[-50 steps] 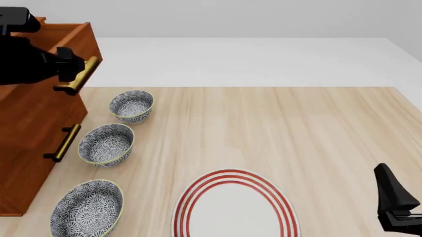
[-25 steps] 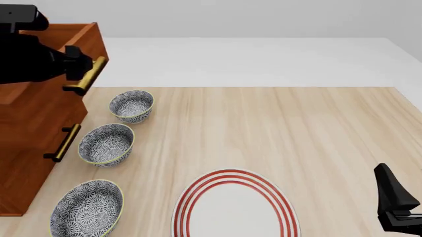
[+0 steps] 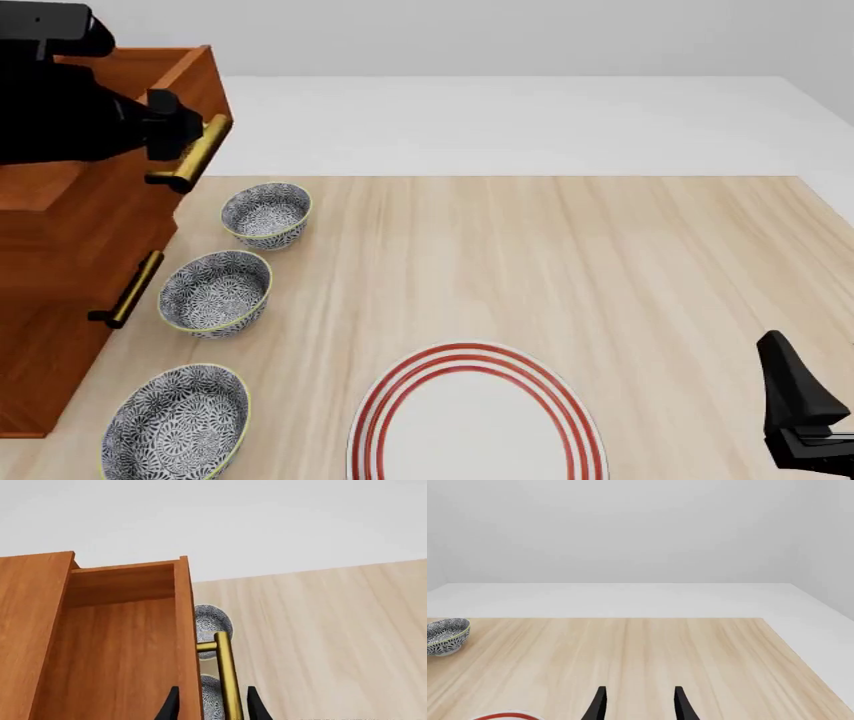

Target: Open the top drawer of the cabinet.

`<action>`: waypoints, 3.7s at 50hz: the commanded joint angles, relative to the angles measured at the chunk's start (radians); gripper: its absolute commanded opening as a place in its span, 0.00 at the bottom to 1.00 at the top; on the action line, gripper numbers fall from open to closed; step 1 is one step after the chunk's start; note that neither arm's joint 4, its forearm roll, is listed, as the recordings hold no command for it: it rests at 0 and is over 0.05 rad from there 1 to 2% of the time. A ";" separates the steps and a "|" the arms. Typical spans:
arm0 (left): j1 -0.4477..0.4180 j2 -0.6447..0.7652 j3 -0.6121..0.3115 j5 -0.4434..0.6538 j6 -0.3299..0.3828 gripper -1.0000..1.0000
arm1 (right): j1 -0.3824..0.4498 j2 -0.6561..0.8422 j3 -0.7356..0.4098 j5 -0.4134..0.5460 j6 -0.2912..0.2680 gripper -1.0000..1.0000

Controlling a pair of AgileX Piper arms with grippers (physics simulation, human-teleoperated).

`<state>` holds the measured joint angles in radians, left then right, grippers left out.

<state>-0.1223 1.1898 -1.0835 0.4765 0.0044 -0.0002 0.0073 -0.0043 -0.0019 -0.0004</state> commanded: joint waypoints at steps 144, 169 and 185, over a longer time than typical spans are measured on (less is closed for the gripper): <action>-0.257 0.011 -0.081 0.008 -0.066 1.00 | 0.000 0.000 0.000 0.000 0.000 1.00; -0.239 -0.034 -0.161 0.066 -0.053 1.00 | 0.000 0.000 0.000 0.000 0.000 1.00; -0.231 -0.052 -0.209 0.094 -0.043 1.00 | 0.000 0.000 0.000 0.000 0.000 1.00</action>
<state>-0.3546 1.1489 -1.2644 0.5586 -0.0491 -0.0002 0.0074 -0.0043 -0.0019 -0.0003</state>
